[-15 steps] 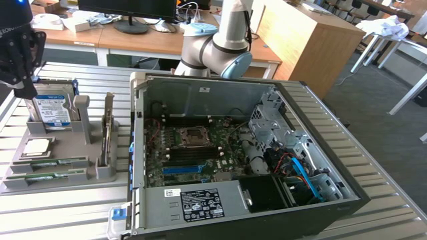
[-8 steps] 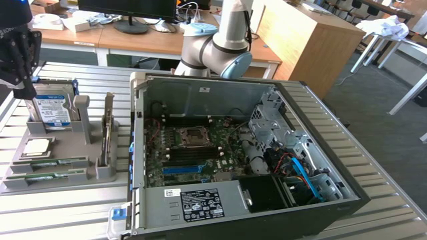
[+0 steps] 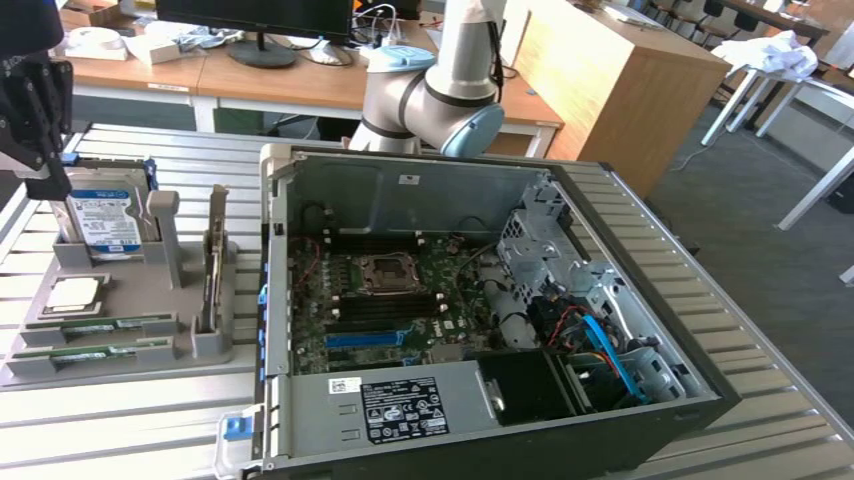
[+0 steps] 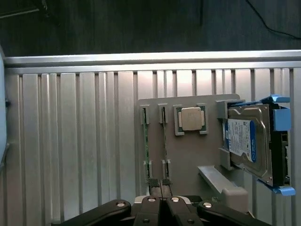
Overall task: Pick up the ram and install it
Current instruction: 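Pick up the ram and move it above insertion slot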
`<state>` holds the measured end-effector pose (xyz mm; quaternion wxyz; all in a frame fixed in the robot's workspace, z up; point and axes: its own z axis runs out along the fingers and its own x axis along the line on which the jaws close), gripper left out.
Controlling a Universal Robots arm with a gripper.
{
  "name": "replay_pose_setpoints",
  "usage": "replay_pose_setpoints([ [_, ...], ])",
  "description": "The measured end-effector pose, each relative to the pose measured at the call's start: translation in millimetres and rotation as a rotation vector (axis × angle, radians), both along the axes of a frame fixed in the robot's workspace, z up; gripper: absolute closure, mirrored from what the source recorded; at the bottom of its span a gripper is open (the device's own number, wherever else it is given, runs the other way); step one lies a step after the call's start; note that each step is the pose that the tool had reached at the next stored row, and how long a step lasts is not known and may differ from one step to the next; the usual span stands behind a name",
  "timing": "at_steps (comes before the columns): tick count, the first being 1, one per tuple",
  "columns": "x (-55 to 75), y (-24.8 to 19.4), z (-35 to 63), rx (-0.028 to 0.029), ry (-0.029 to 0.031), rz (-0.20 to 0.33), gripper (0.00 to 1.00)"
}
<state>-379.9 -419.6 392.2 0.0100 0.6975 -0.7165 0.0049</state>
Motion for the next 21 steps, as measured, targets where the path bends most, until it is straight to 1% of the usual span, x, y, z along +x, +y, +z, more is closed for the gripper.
replay_pose_setpoints([
  [2, -0.1, 0.0, 0.0, -0.001, 0.0001, 0.011, 0.9],
  [17, -0.2, 0.0, 0.0, -0.0011, 0.0, 0.011, 0.89],
  [18, -0.2, 0.0, 0.0, -0.001, 0.0, 0.011, 0.84],
  [19, -0.2, 0.0, 0.0, -0.001, 0.0, 0.011, 0.84],
  [20, -0.2, 0.0, 0.0, -0.001, 0.0, 0.011, 0.77],
  [21, -0.2, 0.0, 0.0, -0.001, -0.0001, 0.011, 0.77],
])
